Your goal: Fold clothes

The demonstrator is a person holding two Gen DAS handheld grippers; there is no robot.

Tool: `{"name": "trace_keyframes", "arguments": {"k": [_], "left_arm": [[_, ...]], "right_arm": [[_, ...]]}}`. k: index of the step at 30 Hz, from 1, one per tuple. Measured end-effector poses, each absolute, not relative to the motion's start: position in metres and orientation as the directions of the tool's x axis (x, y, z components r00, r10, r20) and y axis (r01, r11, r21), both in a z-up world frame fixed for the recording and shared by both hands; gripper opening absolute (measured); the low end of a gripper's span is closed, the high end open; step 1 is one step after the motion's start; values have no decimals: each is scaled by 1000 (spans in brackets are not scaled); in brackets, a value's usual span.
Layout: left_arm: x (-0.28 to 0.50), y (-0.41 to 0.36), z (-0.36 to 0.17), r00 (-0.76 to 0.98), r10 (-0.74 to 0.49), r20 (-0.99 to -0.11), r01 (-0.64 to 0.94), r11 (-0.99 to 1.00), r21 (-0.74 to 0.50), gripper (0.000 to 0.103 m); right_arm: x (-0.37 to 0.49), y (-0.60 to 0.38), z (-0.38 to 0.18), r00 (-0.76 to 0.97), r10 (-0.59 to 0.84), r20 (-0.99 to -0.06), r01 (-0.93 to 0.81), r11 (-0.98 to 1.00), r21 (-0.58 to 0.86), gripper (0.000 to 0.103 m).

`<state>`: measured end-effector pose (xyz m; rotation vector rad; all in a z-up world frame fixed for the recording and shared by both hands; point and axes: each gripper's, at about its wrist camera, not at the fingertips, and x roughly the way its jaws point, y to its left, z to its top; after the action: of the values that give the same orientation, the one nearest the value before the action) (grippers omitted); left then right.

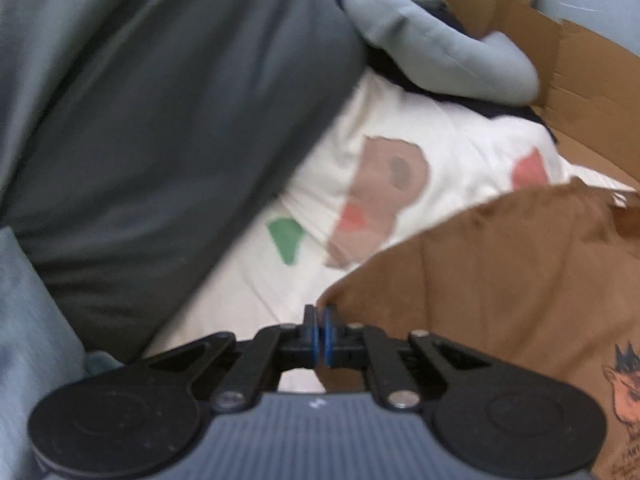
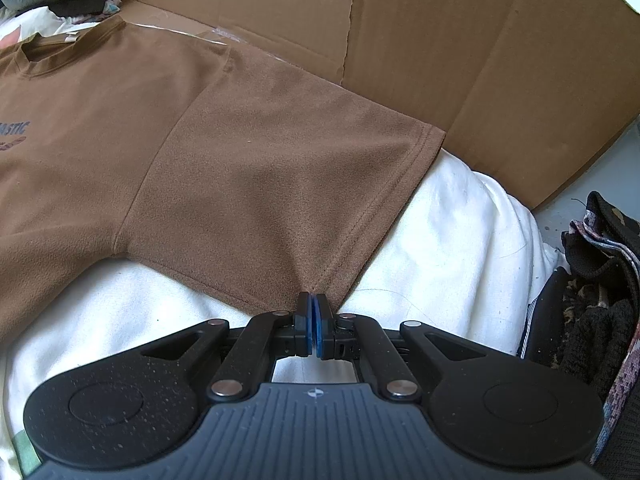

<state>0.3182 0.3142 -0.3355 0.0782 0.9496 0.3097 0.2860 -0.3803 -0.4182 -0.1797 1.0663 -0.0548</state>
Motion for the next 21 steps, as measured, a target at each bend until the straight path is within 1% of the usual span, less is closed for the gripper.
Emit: {"name": "trace_keyframes", "arguments": {"k": [7, 11, 21], "left_arm": [[336, 330, -342, 529, 356, -770, -239, 933, 267, 3], [348, 339, -356, 505, 394, -768, -244, 919, 311, 3], [372, 359, -393, 412, 448, -794, -281, 891, 357, 3]], "right_arm": [[286, -378, -418, 480, -136, -866, -49, 982, -182, 7], [286, -377, -418, 478, -139, -867, -55, 981, -188, 7], [286, -376, -419, 478, -142, -867, -66, 978, -197, 7]]}}
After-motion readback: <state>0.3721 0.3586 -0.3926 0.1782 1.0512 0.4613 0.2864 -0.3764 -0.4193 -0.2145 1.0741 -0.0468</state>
